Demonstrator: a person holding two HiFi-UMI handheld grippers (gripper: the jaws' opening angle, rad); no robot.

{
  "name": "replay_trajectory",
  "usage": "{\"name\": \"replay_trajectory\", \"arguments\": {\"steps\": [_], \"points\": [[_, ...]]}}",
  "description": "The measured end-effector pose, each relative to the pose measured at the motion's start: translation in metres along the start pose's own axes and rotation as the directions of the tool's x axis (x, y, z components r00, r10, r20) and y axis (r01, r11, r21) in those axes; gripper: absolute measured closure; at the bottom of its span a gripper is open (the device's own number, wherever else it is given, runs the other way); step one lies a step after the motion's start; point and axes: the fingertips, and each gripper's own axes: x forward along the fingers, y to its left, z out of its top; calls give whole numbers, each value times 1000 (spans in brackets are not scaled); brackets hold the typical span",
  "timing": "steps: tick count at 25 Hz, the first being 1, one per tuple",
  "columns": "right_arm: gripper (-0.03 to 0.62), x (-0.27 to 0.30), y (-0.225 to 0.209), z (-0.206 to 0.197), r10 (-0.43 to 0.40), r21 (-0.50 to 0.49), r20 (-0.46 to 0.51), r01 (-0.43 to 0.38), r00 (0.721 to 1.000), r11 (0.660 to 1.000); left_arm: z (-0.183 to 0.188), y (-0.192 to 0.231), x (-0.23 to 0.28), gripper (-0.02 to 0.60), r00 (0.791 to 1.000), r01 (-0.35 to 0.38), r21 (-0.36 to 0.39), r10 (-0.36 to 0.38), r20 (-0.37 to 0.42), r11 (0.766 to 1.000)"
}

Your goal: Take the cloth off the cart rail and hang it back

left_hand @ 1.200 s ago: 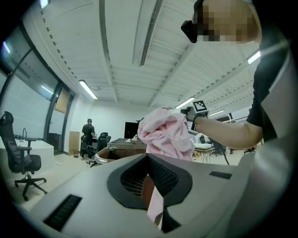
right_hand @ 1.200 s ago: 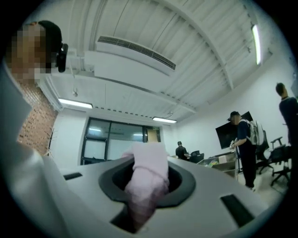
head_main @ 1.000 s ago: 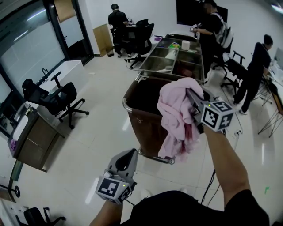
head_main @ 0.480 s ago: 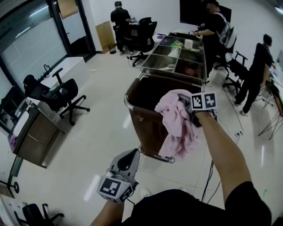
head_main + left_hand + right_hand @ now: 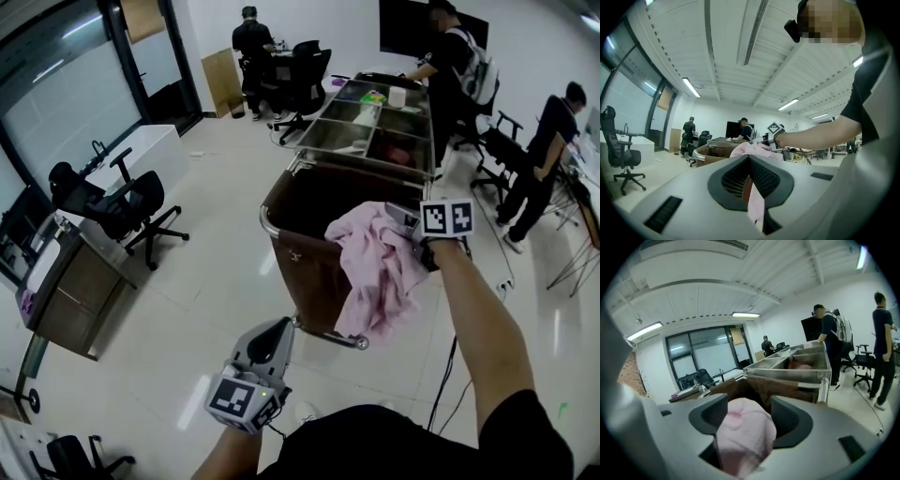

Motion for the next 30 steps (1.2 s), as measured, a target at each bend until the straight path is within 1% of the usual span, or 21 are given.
{"name": "replay_trajectory", "arguments": {"steps": [4,9,12,13,14,16,20,23,25,27,30], "points": [[283,-21,-1,11,7,-6,34,-7,999,1000,0,-6,8,581,1000,19,3,-19,-4,1000],[291,-51,16,24,58,-21,102,-56,993,998,3,-21,21,581,998,57,12,-57,-6,998],[393,-75,38,36,129,-29,180,-126,975,992,4,-27,29,581,997,71,17,-71,-6,997],[443,-84,45,39,153,-38,204,-149,967,988,4,-28,31,581,997,74,17,-74,-5,997],[506,-91,51,40,176,-50,223,-169,959,984,4,-30,34,581,997,77,17,-77,-6,997],[591,-105,61,39,204,-78,250,-191,946,979,4,-34,40,581,996,85,22,-85,-9,996],[592,-125,81,31,220,-136,262,-189,940,972,8,-44,50,581,994,106,25,-106,-8,994],[592,-145,90,32,231,-140,302,-196,925,971,10,-49,54,581,993,116,28,-116,-9,993],[592,-167,98,36,245,-123,352,-215,903,969,10,-52,56,581,993,118,30,-118,-10,993],[591,-195,107,37,257,-99,412,-237,874,966,11,-55,57,581,993,122,31,-122,-9,992],[591,-233,115,24,263,-59,492,-269,830,961,12,-61,57,581,991,131,29,-131,-6,991]]}}
